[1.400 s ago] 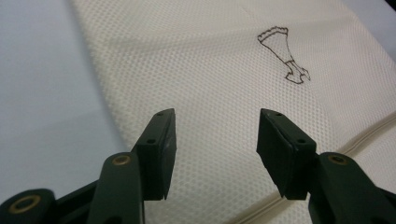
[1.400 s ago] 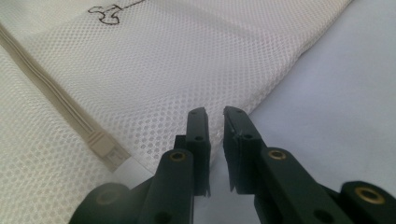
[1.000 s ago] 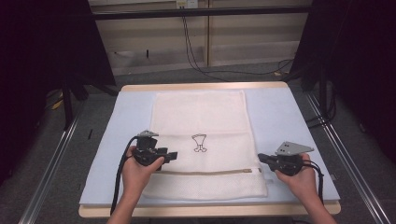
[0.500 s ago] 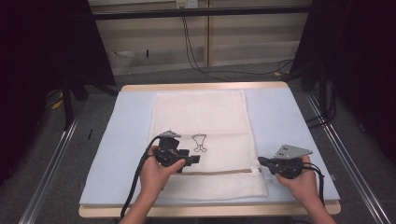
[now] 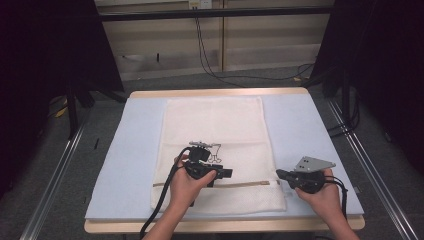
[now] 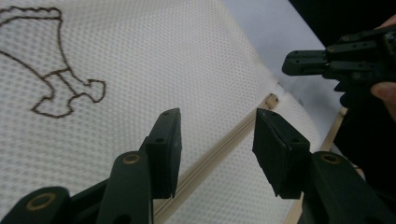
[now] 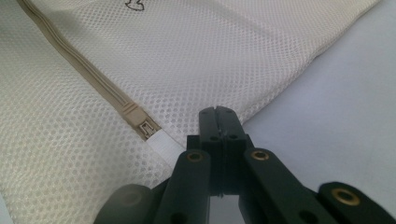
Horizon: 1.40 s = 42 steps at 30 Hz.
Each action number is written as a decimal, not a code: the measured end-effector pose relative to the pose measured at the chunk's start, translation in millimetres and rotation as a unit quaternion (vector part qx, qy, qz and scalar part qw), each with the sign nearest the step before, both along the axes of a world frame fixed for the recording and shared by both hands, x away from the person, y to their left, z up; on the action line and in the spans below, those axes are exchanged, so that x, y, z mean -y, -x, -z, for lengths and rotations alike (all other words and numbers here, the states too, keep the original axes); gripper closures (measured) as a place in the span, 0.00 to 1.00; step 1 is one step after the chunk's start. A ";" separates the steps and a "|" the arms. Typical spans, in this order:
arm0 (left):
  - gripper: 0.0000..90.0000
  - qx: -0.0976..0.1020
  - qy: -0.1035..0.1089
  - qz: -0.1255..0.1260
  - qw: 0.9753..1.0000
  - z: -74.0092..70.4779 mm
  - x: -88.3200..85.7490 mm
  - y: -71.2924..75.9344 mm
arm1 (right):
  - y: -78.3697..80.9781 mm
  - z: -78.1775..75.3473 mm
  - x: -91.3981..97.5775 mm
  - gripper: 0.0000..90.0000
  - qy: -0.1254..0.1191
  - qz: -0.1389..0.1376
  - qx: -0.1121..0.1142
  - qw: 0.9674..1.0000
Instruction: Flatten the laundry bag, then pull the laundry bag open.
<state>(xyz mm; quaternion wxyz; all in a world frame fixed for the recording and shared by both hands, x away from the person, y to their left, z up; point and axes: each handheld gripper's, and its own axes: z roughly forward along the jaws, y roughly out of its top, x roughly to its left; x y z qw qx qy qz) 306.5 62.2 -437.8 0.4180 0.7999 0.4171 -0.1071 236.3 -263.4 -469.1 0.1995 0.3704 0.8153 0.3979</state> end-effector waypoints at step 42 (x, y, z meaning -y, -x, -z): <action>0.80 -0.129 0.029 0.023 0.991 18.7 72.6 6.2 | 3.5 1.5 -1.2 1.00 0.000 -0.006 -0.004 1.000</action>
